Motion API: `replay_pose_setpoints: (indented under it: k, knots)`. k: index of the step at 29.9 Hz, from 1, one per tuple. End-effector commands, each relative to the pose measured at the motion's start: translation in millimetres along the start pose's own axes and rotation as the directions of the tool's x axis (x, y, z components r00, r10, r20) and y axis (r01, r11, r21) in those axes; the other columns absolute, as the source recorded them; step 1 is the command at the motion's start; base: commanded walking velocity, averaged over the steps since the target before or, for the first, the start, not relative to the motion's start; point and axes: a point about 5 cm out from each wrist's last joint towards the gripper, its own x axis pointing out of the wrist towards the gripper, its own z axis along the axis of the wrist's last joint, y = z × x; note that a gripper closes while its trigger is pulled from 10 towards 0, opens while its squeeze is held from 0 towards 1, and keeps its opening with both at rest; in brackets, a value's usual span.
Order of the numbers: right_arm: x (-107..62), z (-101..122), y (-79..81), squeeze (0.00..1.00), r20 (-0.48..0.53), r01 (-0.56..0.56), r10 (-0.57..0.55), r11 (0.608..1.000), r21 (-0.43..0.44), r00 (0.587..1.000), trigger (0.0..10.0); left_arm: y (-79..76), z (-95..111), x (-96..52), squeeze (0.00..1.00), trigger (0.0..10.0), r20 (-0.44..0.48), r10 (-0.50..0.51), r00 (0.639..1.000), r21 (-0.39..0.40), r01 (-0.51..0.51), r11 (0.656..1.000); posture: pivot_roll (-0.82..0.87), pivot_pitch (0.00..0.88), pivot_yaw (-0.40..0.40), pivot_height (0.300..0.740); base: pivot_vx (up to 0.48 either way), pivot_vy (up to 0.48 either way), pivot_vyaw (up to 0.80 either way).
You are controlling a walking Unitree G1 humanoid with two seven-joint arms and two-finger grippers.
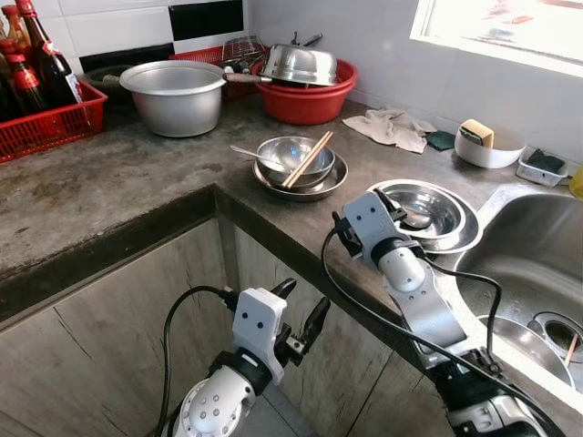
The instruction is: Kitchen organization
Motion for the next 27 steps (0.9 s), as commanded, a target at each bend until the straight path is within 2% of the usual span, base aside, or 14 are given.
replay_pose_setpoints:
  k: [1, 20, 27]
  knots:
    - [2.9, 0.6, -4.7, 0.00, 0.001, 0.024, -0.024, 1.000, -0.004, 1.000, 0.0, -1.6, 4.1, 0.0, 0.00, 10.0, 0.021, -0.003, 1.000, 0.010, 0.003, 1.000, 0.09, 0.053, -0.075, 0.740, 0.000, 0.000, 0.00]
    - [5.4, 1.8, -10.5, 0.00, 0.006, 0.056, -0.057, 0.998, 0.007, 0.998, 0.0, -0.4, 3.8, 0.2, 0.00, 10.0, 0.017, 0.008, 1.000, 0.018, -0.009, 1.000, 0.09, 0.057, -0.075, 0.740, 0.000, 0.000, 0.00]
    - [5.6, 6.9, -18.9, 0.00, 0.036, 0.097, -0.097, 0.995, 0.006, 0.995, 0.0, 0.3, 2.8, 0.6, 0.00, 10.0, 0.014, 0.011, 1.000, 0.022, -0.012, 1.000, 0.09, 0.051, -0.072, 0.740, 0.000, 0.000, 0.00]
